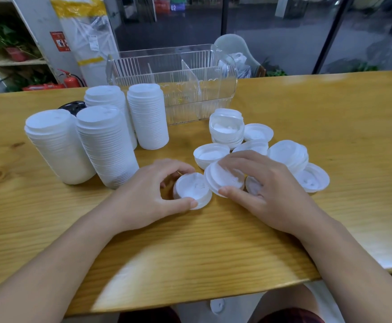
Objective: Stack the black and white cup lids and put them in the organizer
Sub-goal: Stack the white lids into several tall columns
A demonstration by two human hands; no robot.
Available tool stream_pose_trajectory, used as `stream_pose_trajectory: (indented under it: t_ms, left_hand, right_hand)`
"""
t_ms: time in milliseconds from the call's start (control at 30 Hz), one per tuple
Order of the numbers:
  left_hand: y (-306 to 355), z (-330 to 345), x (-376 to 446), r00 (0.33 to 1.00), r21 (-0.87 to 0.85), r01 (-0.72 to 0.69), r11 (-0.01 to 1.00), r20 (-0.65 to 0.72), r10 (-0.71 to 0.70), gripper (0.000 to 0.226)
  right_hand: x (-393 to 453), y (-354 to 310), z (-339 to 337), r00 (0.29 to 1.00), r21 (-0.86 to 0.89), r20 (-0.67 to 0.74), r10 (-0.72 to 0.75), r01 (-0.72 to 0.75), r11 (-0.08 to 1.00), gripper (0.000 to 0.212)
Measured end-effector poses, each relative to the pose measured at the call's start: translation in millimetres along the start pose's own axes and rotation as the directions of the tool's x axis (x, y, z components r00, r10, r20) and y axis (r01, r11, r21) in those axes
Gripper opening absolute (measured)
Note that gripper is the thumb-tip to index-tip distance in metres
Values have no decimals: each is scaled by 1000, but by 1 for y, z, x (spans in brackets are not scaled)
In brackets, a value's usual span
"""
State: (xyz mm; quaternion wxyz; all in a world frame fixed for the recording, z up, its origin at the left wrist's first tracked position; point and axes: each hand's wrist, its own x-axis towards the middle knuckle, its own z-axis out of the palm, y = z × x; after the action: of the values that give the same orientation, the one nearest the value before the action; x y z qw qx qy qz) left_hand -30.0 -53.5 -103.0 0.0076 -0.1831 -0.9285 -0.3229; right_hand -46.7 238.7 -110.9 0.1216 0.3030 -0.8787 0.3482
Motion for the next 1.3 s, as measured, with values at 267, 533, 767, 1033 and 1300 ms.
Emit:
stream_pose_trajectory:
  t_ms: [267, 533, 767, 1033, 1300]
  left_hand:
    - [6, 8, -1, 999, -65, -35, 997, 29, 36, 109]
    - [9, 13, 0, 999, -94, -52, 994, -4, 52, 119]
    - [3, 11, 0, 999, -131, -32, 991, 12, 34, 130]
    - [1, 10, 1, 998, -130, -28, 991, 59, 36, 139]
    - [3, 9, -1, 999, -100, -22, 995, 46, 27, 127]
  right_hand:
    - [2, -4, 7, 1000, 40, -18, -2, 3, 999, 40]
    - [4, -14, 18, 998, 119, -48, -37, 42, 992, 31]
    - [10, -17, 28, 998, 105, 58, -34, 28, 994, 39]
    - [10, -14, 30, 986, 74, 162, -48, 36, 997, 53]
    - [9, -18, 28, 986, 80, 152, -64, 53, 995, 59]
